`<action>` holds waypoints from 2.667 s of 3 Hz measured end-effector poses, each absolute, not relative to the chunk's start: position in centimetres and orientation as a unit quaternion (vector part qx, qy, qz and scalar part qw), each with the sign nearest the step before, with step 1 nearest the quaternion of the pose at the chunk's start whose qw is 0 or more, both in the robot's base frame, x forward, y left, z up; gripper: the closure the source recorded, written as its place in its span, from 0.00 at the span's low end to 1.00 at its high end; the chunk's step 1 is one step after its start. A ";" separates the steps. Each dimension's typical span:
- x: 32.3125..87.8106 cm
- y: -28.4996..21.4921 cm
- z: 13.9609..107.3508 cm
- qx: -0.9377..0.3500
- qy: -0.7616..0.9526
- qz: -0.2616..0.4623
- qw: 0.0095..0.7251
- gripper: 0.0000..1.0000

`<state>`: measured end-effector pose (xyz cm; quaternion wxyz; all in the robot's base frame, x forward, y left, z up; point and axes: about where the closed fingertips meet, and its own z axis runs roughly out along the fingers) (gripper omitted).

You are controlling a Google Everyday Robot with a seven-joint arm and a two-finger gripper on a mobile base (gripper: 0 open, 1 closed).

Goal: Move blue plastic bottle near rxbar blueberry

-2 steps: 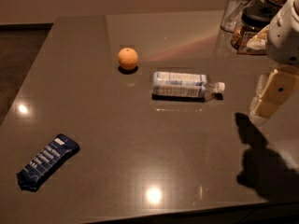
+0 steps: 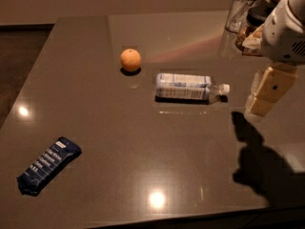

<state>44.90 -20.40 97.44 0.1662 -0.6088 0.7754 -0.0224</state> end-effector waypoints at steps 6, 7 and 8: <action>54.0 -12.8 89.9 -0.659 0.736 0.039 0.149 0.00; 54.7 -13.2 88.5 -0.660 0.738 0.029 0.137 0.00; 55.5 -13.8 87.3 -0.656 0.743 0.028 0.125 0.16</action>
Offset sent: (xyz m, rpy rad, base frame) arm 0.0614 0.0637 -0.0254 0.0709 0.0472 0.1037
